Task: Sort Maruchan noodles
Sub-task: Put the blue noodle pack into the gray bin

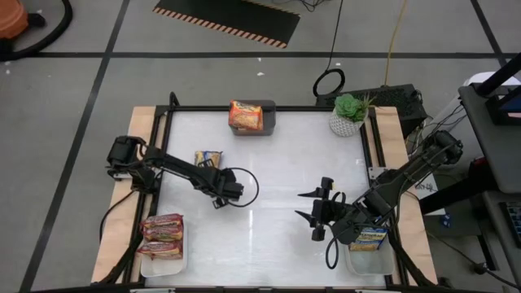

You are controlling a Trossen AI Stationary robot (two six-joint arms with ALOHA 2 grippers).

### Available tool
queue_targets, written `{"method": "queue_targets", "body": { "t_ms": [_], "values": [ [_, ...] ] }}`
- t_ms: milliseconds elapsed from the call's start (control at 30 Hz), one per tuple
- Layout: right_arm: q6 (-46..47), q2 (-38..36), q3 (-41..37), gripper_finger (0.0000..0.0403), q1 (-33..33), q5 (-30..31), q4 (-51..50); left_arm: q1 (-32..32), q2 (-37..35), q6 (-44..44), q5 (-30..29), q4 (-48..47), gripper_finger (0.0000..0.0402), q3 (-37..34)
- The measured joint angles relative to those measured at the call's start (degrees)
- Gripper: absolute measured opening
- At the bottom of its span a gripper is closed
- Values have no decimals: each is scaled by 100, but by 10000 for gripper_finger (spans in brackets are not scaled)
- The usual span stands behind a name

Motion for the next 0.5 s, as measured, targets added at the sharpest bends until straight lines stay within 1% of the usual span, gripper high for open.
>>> {"method": "queue_targets", "body": {
  "t_ms": [333,500],
  "values": [
    [0,0,-2,224,0,0,-1,-409,0,-153,385,-347,138,389],
    [0,0,-2,224,0,0,0,-596,0,-171,588,-370,138,480]
  ]
}}
